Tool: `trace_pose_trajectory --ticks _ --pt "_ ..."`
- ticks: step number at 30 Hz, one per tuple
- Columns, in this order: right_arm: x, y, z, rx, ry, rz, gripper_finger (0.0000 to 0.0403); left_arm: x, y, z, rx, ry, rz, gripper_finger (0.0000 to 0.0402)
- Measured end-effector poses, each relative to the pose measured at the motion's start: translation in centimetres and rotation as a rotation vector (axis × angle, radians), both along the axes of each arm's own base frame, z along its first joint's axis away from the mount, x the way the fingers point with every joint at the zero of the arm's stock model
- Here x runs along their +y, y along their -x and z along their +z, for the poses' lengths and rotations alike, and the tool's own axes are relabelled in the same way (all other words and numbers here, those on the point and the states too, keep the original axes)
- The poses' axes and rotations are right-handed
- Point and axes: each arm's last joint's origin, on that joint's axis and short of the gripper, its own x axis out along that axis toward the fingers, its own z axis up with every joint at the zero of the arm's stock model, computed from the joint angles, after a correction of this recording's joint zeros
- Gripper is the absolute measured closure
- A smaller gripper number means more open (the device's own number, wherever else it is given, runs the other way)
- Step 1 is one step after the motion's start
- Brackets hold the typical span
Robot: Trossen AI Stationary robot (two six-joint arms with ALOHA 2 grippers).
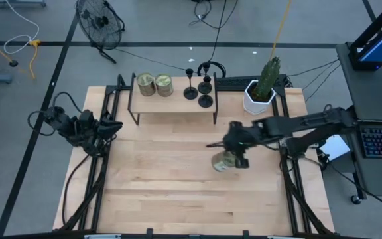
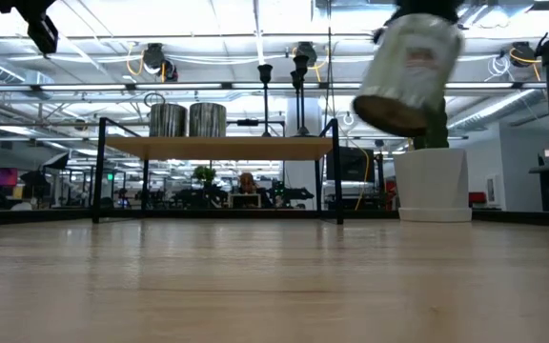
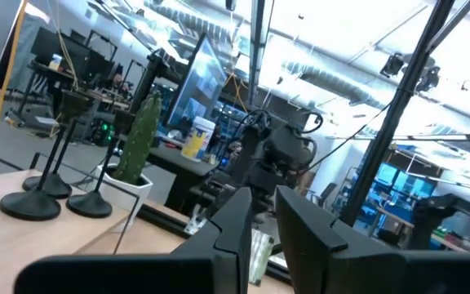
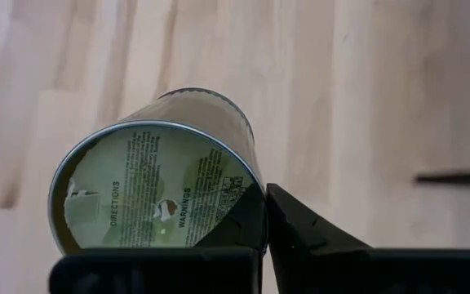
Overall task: Pick & Place candle stick holders
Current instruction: Put the silver scented candle on the shelf
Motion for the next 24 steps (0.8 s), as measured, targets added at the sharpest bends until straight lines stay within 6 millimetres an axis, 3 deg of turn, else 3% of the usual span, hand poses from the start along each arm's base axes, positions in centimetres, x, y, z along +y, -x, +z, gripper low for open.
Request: trace_pose_trajectory --ticks 6,16,24 --pt "-1.9 -4.5 0.7 -0.003 0.076 0.032 0.0403 0.1 0.1 0.4 -0.039 0.036 -0.004 0.0339" --pt "-4.3 -11.0 2.1 -0.059 0.101 -0.101 0.0403 0.3 0.5 1.1 -0.115 0.077 0.001 0.0339" --pt "-5.7 -14.4 2.4 -0.12 0.086 -0.279 0.0403 0.3 0.5 1.1 -0.122 0.113 -0.012 0.0339"
